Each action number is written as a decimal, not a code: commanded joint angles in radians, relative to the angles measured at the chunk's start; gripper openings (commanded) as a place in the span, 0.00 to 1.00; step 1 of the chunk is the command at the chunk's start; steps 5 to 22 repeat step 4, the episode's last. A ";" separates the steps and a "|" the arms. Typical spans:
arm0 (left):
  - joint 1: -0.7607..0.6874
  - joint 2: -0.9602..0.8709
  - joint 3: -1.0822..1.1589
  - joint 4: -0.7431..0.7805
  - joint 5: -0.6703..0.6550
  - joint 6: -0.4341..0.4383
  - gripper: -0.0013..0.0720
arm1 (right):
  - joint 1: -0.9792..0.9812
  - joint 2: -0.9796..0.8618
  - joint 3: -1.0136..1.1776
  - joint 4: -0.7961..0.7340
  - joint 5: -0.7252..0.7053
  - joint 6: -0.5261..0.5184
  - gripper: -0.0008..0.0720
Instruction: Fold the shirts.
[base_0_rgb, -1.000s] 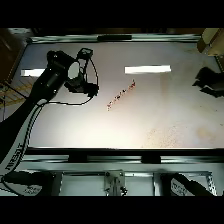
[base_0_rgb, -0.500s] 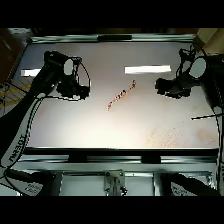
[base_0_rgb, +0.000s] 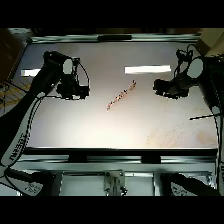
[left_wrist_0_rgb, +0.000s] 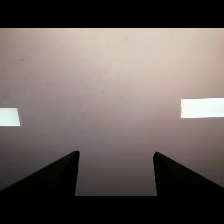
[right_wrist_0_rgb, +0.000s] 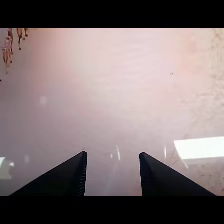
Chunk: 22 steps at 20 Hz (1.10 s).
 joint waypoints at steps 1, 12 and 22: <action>0.001 -0.001 0.000 -0.003 0.000 0.015 0.74 | 0.001 -0.001 0.000 0.000 0.000 0.000 0.66; 0.001 -0.001 0.000 -0.003 0.000 0.015 0.74 | 0.001 0.000 0.000 0.001 0.000 0.000 0.66; 0.001 -0.001 0.000 -0.003 0.000 0.015 0.74 | 0.001 0.000 0.000 0.001 0.000 0.000 0.66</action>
